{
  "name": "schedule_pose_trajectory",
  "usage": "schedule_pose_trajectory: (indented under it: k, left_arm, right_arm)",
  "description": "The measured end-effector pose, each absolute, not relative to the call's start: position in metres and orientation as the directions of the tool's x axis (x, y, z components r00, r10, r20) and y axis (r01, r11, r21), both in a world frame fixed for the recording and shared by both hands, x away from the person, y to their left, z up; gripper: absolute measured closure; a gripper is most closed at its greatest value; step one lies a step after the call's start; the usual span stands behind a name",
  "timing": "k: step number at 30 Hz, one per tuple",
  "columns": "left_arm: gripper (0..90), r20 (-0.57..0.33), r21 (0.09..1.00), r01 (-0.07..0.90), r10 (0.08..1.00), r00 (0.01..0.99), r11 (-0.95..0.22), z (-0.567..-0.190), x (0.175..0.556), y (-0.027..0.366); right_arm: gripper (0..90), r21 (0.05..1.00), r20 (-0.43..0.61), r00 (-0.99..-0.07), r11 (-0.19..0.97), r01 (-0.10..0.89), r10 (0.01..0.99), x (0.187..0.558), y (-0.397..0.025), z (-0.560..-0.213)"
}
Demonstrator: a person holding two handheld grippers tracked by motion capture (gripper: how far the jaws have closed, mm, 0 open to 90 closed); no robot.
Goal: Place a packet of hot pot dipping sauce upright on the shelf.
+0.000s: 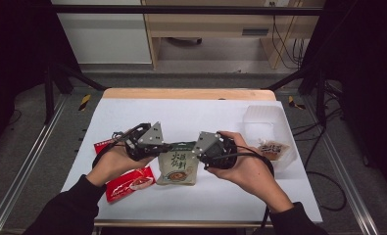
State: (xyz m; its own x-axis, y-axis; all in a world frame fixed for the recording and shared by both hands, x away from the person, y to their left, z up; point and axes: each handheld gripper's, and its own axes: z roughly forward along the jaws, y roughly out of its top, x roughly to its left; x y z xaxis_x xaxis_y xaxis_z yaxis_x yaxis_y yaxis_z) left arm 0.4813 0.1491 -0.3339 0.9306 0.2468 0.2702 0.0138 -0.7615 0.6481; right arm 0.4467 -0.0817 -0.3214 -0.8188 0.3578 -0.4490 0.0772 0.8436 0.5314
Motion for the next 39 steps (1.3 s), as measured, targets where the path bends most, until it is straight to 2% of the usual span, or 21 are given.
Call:
schedule_pose_trajectory:
  k: [9,18,28,35,38,39]
  left_arm:
    - [89.9,0.280,0.637,-0.025,0.201,0.939,-0.771,-0.330,0.474,0.145]
    - [89.9,0.285,0.628,-0.045,0.176,0.942,-0.777,-0.330,0.471,0.141]
    - [89.9,0.282,0.635,-0.061,0.159,0.946,-0.770,-0.328,0.468,0.143]
    - [89.6,0.269,0.645,-0.047,0.169,0.948,-0.763,-0.332,0.468,0.147]
    - [88.1,0.260,0.655,-0.034,0.183,0.948,-0.755,-0.334,0.469,0.150]
    - [84.7,0.256,0.664,-0.025,0.196,0.947,-0.747,-0.335,0.469,0.151]
  right_arm:
    - [54.7,0.524,-0.402,-0.855,0.848,0.077,0.326,0.457,-0.076,-0.321]
    - [56.4,0.484,-0.327,-0.904,0.871,0.090,0.275,0.466,-0.069,-0.329]
    - [72.3,0.461,-0.280,-0.925,0.881,0.104,0.256,0.471,-0.061,-0.339]
    - [89.3,0.441,-0.251,-0.942,0.893,0.093,0.222,0.472,-0.056,-0.340]
    - [90.0,0.440,-0.239,-0.946,0.893,0.096,0.219,0.473,-0.055,-0.340]
    - [90.0,0.436,-0.238,-0.946,0.894,0.098,0.219,0.473,-0.054,-0.340]
